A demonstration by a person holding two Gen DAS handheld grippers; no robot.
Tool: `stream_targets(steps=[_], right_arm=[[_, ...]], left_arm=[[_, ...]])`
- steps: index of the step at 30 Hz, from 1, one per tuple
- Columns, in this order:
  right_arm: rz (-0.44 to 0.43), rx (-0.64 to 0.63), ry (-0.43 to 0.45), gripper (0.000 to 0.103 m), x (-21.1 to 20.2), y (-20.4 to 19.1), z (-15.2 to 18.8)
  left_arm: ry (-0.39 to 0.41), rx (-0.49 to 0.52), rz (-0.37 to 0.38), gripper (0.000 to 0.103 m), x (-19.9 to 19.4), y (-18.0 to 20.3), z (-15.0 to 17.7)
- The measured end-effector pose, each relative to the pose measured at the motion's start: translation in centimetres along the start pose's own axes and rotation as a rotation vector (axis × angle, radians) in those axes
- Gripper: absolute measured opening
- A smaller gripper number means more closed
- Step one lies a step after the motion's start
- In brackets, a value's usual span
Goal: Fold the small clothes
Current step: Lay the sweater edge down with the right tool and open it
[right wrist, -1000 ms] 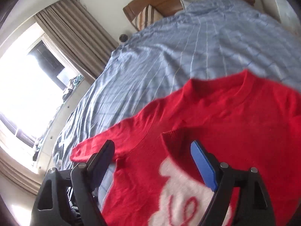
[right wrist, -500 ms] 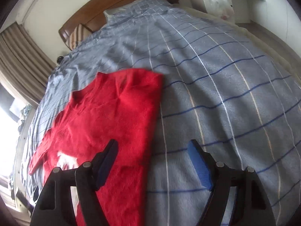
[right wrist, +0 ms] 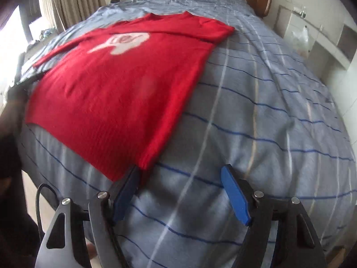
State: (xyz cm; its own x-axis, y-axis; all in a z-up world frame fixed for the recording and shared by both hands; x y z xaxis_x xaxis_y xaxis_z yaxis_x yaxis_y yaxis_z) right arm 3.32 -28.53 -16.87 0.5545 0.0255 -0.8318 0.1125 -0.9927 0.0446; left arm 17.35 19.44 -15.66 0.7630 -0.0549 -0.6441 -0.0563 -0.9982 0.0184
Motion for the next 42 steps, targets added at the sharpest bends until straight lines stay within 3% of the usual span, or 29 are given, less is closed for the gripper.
stream_targets(steps=[2,7,10,13,19,26,42], right_arm=[[0.001,0.023,0.032,0.073,-1.6,0.3,0.0],[0.009,-0.056,0.311,0.075,-6.0,-1.0,-2.7],[0.049,-0.064,0.381,0.076,-4.9,-1.2,-4.9],[0.08,0.002,0.388,0.076,-2.6,0.4,-6.6],[0.176,0.164,0.362,0.076,-0.6,5.3,-5.9],[0.157,0.274,0.261,0.076,1.9,7.6,-3.2],[0.163,0.304,0.292,0.088,3.4,7.6,-2.6]], left_arm=[[0.002,0.003,-0.006,0.103,0.0,0.0,0.1],[0.002,0.003,-0.007,0.103,0.0,0.0,0.0],[0.006,0.003,-0.01,0.103,-0.1,0.0,0.1],[0.008,0.001,-0.01,0.103,-0.1,0.0,0.2],[0.007,0.002,-0.012,0.103,-0.1,0.0,0.2],[0.007,0.002,-0.011,0.103,-0.1,0.0,0.2],[-0.002,0.003,-0.008,0.103,0.0,0.0,0.4]])
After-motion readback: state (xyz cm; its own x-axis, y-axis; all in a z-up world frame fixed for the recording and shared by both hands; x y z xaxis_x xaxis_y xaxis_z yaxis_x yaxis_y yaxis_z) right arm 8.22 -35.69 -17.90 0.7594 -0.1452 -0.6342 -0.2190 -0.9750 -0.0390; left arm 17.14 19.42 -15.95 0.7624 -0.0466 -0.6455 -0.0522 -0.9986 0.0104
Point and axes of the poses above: each gripper's, at about its wrist camera, not at the fingertips, and x roughly the way its jaws point, y to its right, z to its underside, the point moved 1 cm from there along x, roughly the way its jaws point, and after that the axes turned 1 degree about x, right-handed, at the moved point
